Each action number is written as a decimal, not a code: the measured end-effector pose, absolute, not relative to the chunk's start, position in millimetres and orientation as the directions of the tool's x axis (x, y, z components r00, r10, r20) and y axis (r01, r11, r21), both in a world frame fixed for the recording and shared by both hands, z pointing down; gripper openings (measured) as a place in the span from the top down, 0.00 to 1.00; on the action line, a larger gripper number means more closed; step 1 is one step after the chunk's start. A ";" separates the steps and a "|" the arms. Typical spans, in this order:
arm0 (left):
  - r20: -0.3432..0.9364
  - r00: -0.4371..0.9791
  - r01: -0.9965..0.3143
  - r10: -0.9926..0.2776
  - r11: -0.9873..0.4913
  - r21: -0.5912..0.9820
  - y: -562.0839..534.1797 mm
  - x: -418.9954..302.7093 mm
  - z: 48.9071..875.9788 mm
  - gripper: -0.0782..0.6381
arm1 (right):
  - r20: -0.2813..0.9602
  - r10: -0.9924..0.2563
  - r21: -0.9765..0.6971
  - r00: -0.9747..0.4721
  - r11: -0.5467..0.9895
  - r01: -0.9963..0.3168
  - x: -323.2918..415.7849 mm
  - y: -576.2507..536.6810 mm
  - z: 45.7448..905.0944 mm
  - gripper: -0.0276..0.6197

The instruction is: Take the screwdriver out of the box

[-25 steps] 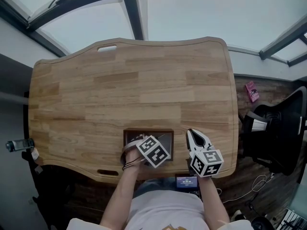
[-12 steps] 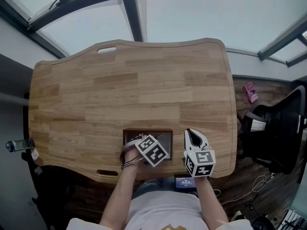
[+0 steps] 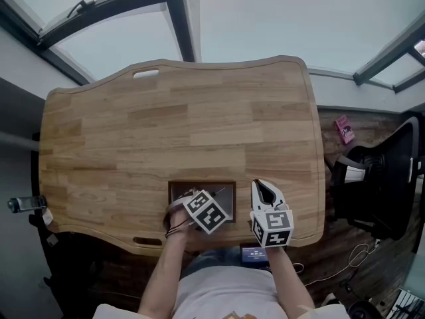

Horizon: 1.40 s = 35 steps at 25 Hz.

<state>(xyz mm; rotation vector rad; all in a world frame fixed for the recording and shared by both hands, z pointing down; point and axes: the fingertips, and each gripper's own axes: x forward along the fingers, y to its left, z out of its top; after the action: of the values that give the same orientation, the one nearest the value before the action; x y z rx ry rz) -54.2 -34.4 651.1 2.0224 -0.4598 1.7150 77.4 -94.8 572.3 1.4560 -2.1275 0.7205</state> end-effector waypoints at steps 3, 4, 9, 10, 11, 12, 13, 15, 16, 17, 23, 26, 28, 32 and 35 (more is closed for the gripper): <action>0.982 0.188 -0.532 0.020 -0.838 0.119 -36.2 -54.0 647.6 0.78 | 0.633 -0.701 -0.160 -0.329 0.298 -0.941 79.5 -93.6 571.7 0.91; 0.981 0.191 -0.534 0.015 -0.837 0.117 -36.6 -54.1 646.5 0.78 | 0.633 -0.701 -0.160 -0.329 0.297 -0.941 79.8 -93.0 571.6 0.91; 0.978 0.208 -0.541 -0.001 -0.833 0.114 -36.3 -54.5 640.1 0.78 | 0.628 -0.704 -0.156 -0.332 0.304 -0.940 77.1 -91.9 568.5 0.91; 0.976 0.216 -0.541 -0.002 -0.833 0.118 -36.0 -53.8 638.6 0.78 | 0.627 -0.705 -0.153 -0.332 0.306 -0.940 76.6 -91.8 567.8 0.91; 0.975 0.223 -0.541 -0.004 -0.832 0.121 -35.6 -53.3 637.1 0.78 | 0.626 -0.705 -0.151 -0.331 0.307 -0.940 76.1 -91.5 567.2 0.91; 0.974 0.228 -0.540 -0.007 -0.833 0.121 -35.3 -53.0 635.7 0.78 | 0.625 -0.706 -0.149 -0.331 0.308 -0.939 75.8 -91.1 566.6 0.91; 0.973 0.232 -0.538 -0.012 -0.835 0.119 -35.2 -52.9 634.4 0.78 | 0.624 -0.708 -0.148 -0.331 0.309 -0.939 75.5 -90.7 566.1 0.91; 0.971 0.240 -0.536 -0.022 -0.836 0.114 -35.0 -52.9 631.8 0.78 | 0.621 -0.710 -0.145 -0.331 0.310 -0.940 74.9 -89.5 564.7 0.91; 0.969 0.245 -0.537 -0.026 -0.836 0.113 -34.9 -53.0 630.3 0.78 | 0.620 -0.712 -0.144 -0.331 0.311 -0.939 74.5 -88.8 563.8 0.91; 0.968 0.250 -0.539 -0.031 -0.835 0.112 -34.9 -53.2 628.8 0.78 | 0.619 -0.713 -0.143 -0.331 0.312 -0.939 74.1 -88.0 562.9 0.91; 0.946 0.318 -0.576 -0.059 -0.804 0.143 -33.8 -52.6 619.6 0.78 | 0.612 -0.721 -0.130 -0.325 0.313 -0.941 76.1 -80.3 556.7 0.91; 0.939 0.333 -0.588 -0.082 -0.797 0.139 -33.7 -53.3 618.1 0.78 | 0.608 -0.727 -0.122 -0.318 0.310 -0.943 77.7 -77.1 554.6 0.91; 0.933 0.348 -0.592 -0.094 -0.793 0.141 -33.2 -53.7 616.4 0.78 | 0.605 -0.731 -0.117 -0.315 0.310 -0.944 77.1 -75.4 552.6 0.91; 0.915 0.382 -0.608 -0.129 -0.781 0.144 -34.8 -54.5 608.4 0.78 | 0.595 -0.740 -0.103 -0.312 0.315 -0.944 75.5 -71.8 545.9 0.91; 0.901 0.404 -0.629 -0.157 -0.763 0.149 -36.2 -55.1 602.2 0.78 | 0.591 -0.745 -0.093 -0.308 0.316 -0.944 78.7 -66.5 542.3 0.91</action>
<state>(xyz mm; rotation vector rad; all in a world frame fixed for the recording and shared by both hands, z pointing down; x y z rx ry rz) -55.1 -36.2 602.2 2.1941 -0.6698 1.3341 78.7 -66.5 542.3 1.4939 -2.1449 0.6010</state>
